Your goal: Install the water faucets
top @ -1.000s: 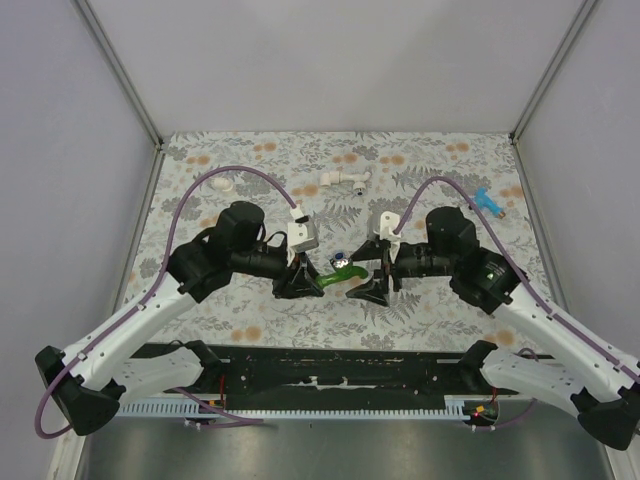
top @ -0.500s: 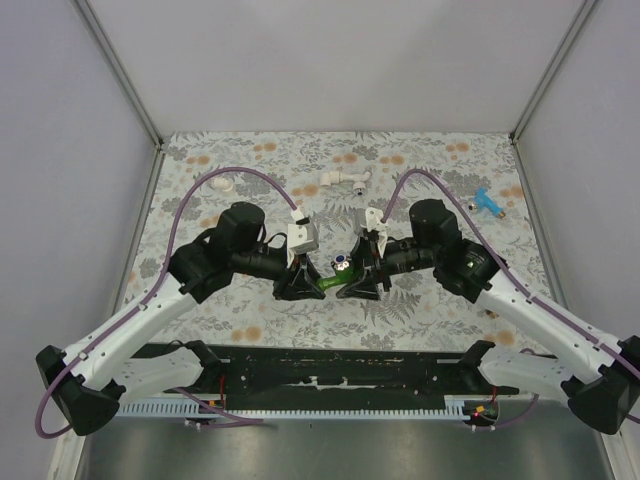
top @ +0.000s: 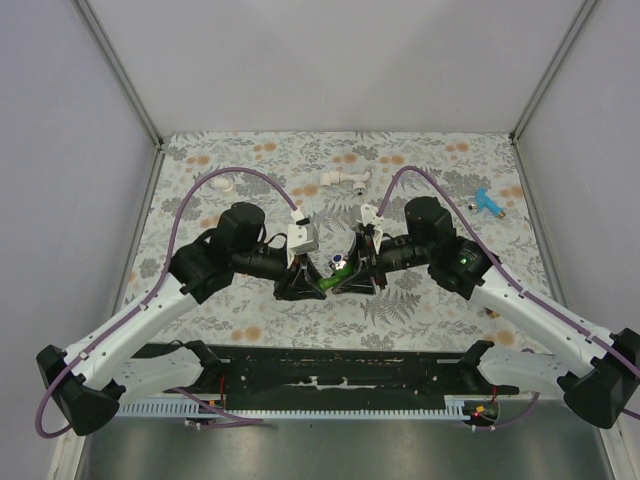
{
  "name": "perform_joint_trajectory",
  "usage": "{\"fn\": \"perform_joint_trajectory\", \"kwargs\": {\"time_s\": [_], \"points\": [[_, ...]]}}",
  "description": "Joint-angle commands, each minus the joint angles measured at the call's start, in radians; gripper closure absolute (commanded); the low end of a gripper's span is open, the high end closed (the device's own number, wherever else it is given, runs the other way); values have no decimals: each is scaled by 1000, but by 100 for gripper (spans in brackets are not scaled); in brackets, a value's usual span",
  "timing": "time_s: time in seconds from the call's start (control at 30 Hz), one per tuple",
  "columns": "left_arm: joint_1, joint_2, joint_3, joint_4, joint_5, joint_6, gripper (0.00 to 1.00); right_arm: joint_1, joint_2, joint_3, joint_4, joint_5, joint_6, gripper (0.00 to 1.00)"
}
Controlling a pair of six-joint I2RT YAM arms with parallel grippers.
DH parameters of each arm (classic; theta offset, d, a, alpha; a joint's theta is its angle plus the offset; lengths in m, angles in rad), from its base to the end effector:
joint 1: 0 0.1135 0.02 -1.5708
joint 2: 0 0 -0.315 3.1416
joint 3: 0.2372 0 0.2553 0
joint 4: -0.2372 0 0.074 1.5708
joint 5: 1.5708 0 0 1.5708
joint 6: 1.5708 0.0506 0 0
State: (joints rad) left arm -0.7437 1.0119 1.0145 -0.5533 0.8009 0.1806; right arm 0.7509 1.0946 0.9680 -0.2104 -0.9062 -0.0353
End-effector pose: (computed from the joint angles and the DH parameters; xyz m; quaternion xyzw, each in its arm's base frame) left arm 0.1182 -0.1581 0.3841 0.5287 0.6345 -0.4517 0.3374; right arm 0.1400 0.1851 0.3868 -0.5148 0.5804 0.5166 0.3621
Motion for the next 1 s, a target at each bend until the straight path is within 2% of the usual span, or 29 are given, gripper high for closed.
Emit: {"fn": "perform_joint_trajectory", "kwargs": {"time_s": [0.0,0.03,0.07,0.13,0.2,0.27,0.37,0.47,0.53,0.63,0.7,0.77,0.97], "points": [[0,-12,-4,50,20,-7,98,5,1,17,57,-30,21,84],[0,-12,-7,58,17,-15,98,7,-1,17,54,-28,18,94],[0,-15,-10,64,5,-21,96,7,-2,12,55,-19,18,100],[4,-30,-24,91,-40,-49,84,7,-12,5,51,18,23,100],[20,-55,-45,133,-90,-85,63,4,-22,-6,43,62,25,100],[52,-84,-69,180,-126,-130,45,-11,-30,-15,43,105,34,100],[130,-116,-108,263,-184,-232,28,-53,-35,-26,46,128,115,100],[216,-121,-126,306,-253,-327,23,-103,-45,-55,87,156,188,100],[260,-108,-132,305,-343,-386,16,-126,-61,-84,138,187,242,100],[322,-85,-125,280,-431,-446,15,-157,-90,-133,201,251,317,100],[343,-73,-119,257,-509,-470,6,-169,-105,-172,268,289,342,100],[354,-64,-111,230,-595,-463,0,-170,-120,-196,284,343,351,100],[362,45,-2,66,-914,-379,0,-171,-185,-262,321,469,379,100]]}}
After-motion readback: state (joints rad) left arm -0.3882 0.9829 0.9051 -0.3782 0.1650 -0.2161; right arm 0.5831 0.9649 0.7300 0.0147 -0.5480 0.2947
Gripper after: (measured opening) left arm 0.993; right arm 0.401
